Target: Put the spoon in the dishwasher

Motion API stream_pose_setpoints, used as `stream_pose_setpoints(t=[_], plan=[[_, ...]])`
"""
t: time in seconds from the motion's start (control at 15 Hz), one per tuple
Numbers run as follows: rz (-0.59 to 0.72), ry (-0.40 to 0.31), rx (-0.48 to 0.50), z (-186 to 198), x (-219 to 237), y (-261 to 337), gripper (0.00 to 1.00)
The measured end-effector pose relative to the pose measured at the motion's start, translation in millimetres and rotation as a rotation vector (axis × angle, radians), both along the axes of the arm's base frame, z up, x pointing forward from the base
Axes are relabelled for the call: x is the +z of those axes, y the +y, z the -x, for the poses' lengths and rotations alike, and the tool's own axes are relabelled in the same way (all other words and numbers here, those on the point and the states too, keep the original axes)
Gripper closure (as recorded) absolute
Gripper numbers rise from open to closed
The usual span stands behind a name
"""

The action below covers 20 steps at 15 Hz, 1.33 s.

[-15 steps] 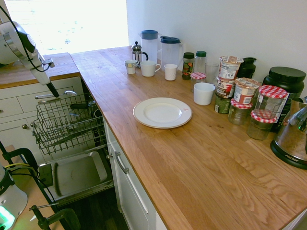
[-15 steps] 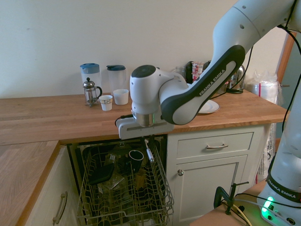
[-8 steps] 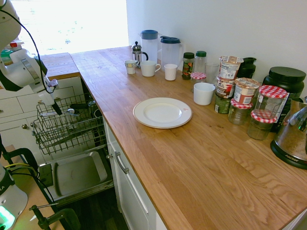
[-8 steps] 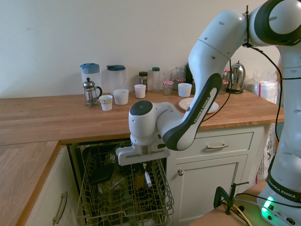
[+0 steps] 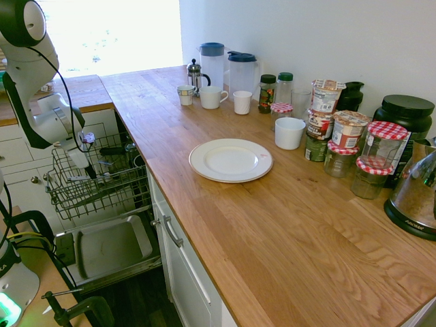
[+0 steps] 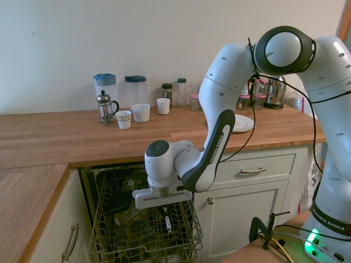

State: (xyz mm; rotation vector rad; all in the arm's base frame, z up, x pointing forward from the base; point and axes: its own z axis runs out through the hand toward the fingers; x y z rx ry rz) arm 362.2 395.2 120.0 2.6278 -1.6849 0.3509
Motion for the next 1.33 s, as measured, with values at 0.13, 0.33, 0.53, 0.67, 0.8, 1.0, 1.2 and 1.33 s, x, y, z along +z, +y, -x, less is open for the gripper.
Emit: stream_pose_setpoints(t=[0.13,0.33,0.53,0.67,0.8,1.0,1.2,1.33], plan=[[-0.002,0.01,-0.006,-4.3,-17.6,-1.7,1.0],[-0.004,0.012,-0.017,-8.0,-37.9,-6.5,1.0],[-0.006,0.014,-0.013,-5.1,-45.7,-2.2,0.0],[-0.007,0.015,-0.015,-4.5,-47.9,0.3,0.0],[-0.01,0.014,-0.016,-5.6,-48.5,0.5,0.0],[-0.008,0.015,-0.02,-5.7,-48.8,0.7,0.0],[-0.004,0.017,-0.024,-4.4,-49.8,-0.5,0.0],[-0.003,0.013,-0.024,-2.6,-45.2,-1.1,0.0]])
